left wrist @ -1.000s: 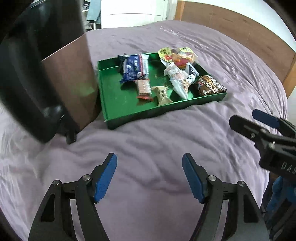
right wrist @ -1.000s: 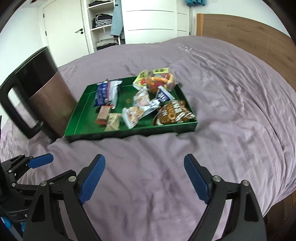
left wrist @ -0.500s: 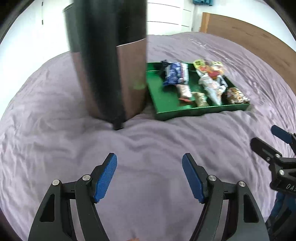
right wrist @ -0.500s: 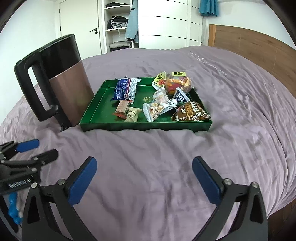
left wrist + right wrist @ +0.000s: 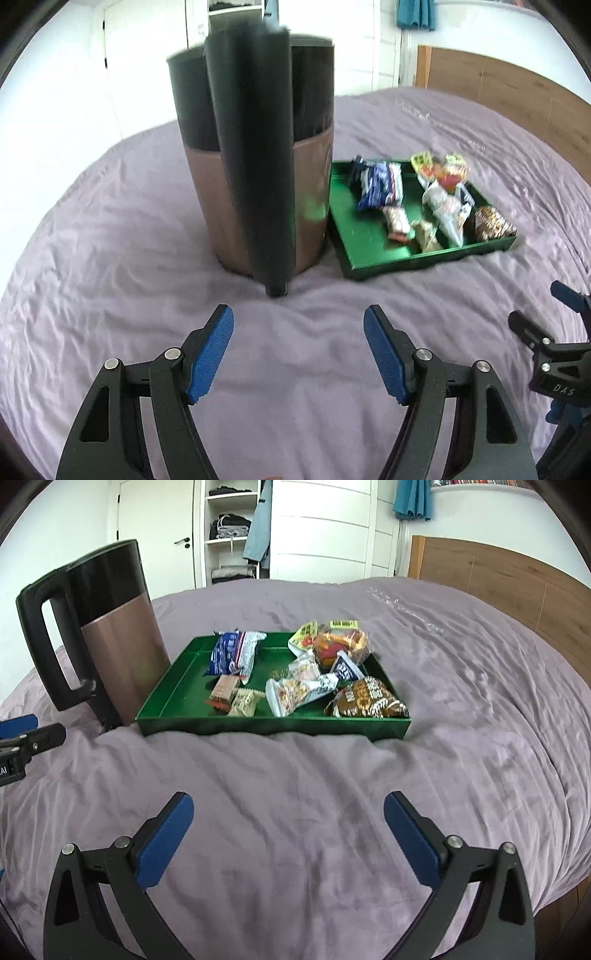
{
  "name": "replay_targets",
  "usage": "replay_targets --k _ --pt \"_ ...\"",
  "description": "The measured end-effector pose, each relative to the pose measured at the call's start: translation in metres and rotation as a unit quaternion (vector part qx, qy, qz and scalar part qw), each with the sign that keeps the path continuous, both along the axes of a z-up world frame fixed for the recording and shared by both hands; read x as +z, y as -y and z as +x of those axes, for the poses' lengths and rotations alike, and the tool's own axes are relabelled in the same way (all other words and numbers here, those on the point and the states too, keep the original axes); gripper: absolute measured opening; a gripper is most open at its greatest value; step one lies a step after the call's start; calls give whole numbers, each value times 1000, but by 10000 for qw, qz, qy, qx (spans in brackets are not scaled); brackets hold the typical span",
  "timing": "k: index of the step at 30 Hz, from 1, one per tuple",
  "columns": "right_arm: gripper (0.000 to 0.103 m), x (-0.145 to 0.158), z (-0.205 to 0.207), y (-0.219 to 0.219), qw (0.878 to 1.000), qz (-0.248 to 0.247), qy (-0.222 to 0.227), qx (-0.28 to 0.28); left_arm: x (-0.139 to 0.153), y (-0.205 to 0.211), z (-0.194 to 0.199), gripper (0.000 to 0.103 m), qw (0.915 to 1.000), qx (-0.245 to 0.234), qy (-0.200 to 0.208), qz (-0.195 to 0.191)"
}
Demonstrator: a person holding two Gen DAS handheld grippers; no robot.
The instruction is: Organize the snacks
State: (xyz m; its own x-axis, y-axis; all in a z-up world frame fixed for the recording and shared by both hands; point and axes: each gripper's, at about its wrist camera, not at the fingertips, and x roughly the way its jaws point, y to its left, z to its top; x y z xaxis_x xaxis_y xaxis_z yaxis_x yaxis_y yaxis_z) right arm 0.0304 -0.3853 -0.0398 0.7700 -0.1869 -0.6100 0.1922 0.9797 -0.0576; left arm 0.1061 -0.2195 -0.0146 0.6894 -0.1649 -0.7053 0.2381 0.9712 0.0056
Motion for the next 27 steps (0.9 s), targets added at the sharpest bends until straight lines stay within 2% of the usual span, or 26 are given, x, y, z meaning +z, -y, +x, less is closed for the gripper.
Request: replay_targets --k 3,7,11,27 --pt "103 5 -1 -3 9999 -65 110 36 6 6 -4 68 9997 -112 206 61" --pt "103 11 -4 -2 9997 -115 199 16 9 20 -9 68 9982 -500 303 123" --pt "103 11 -6 4 9997 -111 182 -106 6 31 -9 68 9972 -727 155 35" --pt "103 -2 -3 20 9995 -120 25 -283 -12 26 3 68 9981 -587 -140 91"
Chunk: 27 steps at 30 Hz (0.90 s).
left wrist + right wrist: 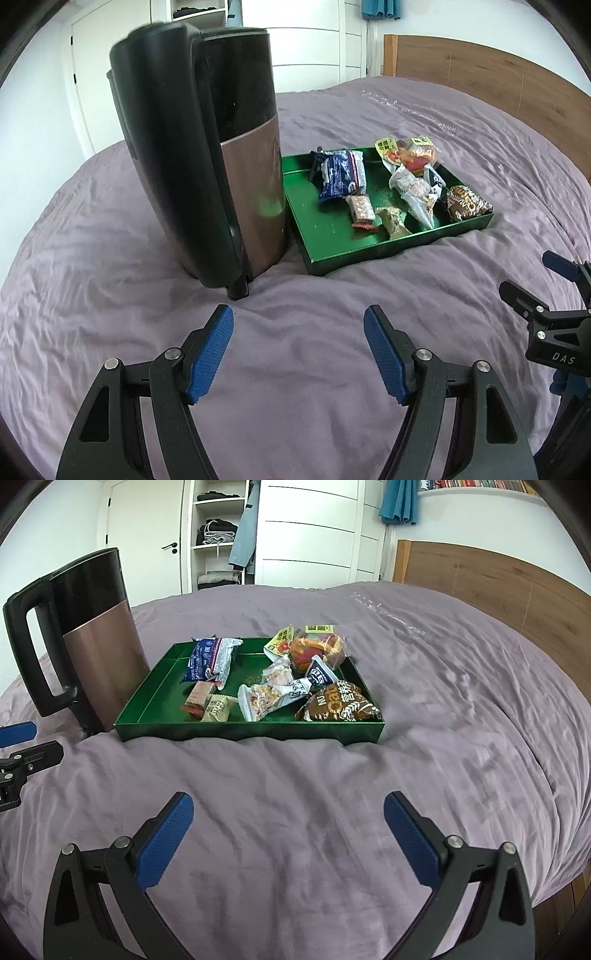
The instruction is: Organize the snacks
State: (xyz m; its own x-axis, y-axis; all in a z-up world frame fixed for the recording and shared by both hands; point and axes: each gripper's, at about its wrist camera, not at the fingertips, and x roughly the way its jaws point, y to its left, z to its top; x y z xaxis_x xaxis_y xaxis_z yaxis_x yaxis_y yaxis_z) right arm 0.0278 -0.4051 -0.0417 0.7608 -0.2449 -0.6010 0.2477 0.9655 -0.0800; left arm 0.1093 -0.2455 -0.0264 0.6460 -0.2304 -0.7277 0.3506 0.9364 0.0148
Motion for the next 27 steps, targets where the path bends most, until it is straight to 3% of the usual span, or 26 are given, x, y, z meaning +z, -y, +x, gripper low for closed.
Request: replay_targets --k 27 --pt "103 -5 3 2 10000 2 -45 48 -6 0 2 68 9998 -8 -143 99"
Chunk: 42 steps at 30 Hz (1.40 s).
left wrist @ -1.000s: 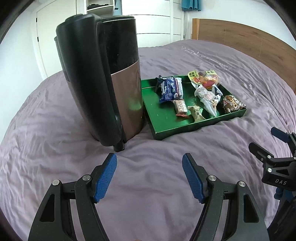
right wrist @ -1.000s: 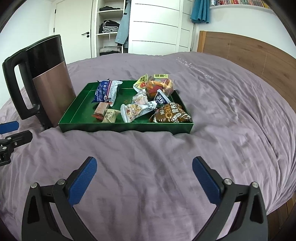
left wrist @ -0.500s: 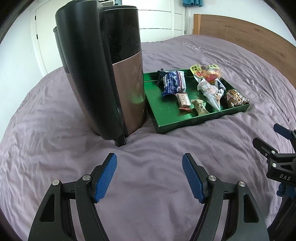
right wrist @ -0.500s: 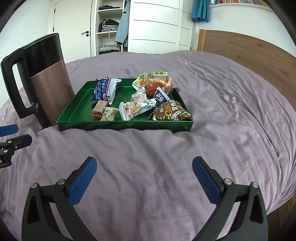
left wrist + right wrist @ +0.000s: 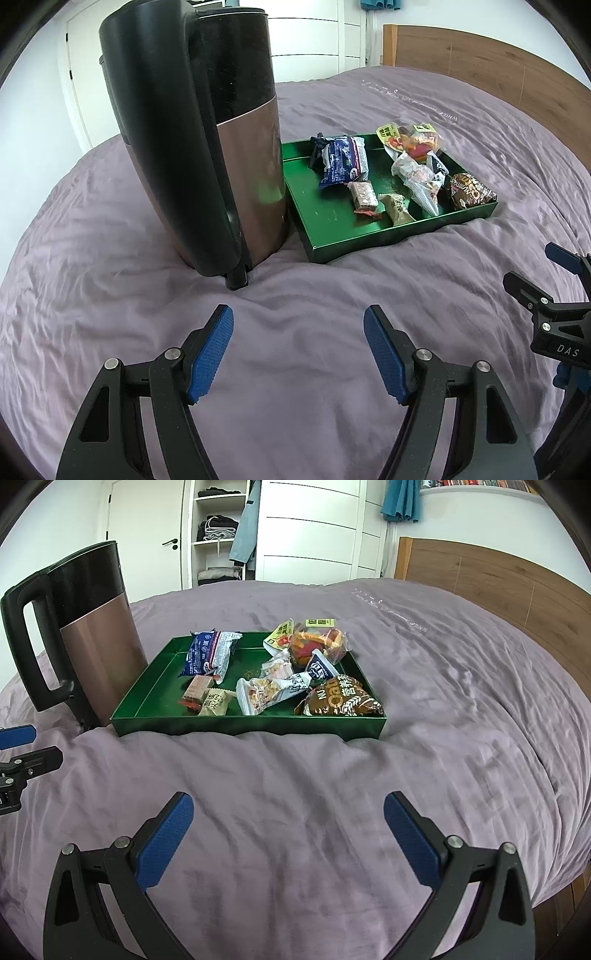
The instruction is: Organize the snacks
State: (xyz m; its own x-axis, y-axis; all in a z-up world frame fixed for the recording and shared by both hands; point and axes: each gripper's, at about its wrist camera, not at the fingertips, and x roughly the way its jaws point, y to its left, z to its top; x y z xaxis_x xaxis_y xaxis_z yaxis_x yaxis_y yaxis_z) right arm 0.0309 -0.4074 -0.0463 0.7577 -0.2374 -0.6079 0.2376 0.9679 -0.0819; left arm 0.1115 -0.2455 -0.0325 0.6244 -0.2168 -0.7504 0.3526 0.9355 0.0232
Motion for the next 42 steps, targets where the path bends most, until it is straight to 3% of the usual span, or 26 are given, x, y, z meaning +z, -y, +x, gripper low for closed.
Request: replay_targets --k 42 --pt "103 -6 4 2 9999 -52 -122 78 2 2 3 68 10000 62 67 26"
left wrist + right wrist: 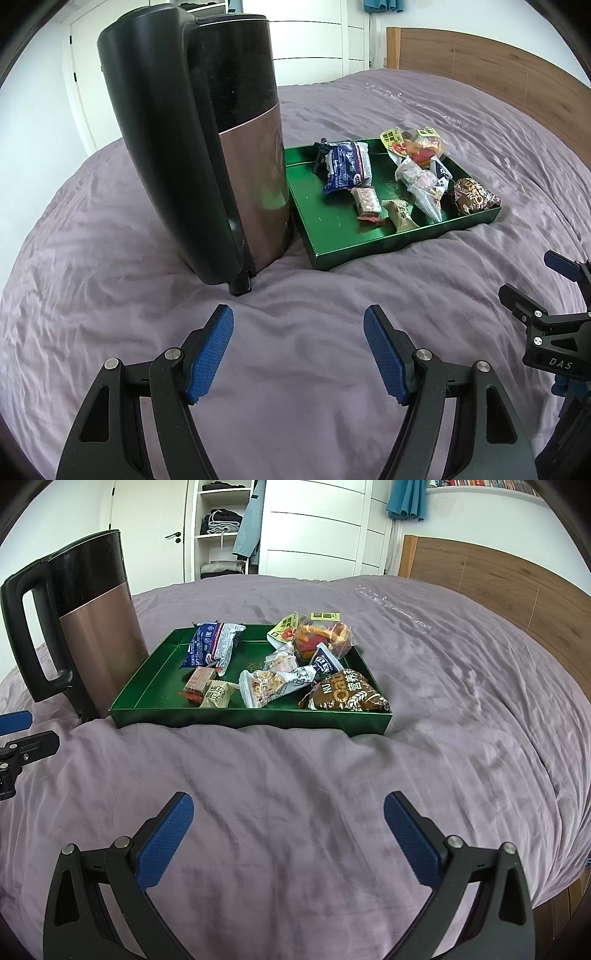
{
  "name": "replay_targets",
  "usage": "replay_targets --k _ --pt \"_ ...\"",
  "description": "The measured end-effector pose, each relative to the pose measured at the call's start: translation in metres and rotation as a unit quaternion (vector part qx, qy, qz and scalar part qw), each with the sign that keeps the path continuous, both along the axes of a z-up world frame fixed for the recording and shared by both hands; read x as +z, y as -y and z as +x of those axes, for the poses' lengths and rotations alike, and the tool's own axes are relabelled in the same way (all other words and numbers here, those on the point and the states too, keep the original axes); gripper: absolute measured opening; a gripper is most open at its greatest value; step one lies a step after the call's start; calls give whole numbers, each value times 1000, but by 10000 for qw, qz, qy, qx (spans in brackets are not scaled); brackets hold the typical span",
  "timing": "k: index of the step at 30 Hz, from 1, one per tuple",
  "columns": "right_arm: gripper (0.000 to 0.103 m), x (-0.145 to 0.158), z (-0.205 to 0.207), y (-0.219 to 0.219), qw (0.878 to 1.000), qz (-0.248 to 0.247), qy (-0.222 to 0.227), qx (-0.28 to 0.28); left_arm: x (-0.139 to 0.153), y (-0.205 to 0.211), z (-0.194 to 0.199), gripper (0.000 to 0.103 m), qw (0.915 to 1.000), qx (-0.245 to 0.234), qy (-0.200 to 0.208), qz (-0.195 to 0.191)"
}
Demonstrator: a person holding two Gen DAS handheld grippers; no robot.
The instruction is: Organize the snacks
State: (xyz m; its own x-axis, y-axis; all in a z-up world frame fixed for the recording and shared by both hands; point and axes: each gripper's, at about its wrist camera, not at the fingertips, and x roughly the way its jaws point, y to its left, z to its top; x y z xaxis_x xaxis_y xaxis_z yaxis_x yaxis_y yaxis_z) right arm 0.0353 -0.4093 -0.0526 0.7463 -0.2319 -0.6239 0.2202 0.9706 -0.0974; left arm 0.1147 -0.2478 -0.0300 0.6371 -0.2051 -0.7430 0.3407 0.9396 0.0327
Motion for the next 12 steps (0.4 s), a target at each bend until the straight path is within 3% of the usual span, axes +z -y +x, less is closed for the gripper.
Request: replay_targets --k 12 --pt "103 0 0 0 10000 -8 -1 7 -1 0 0 68 10000 -19 -48 -12"
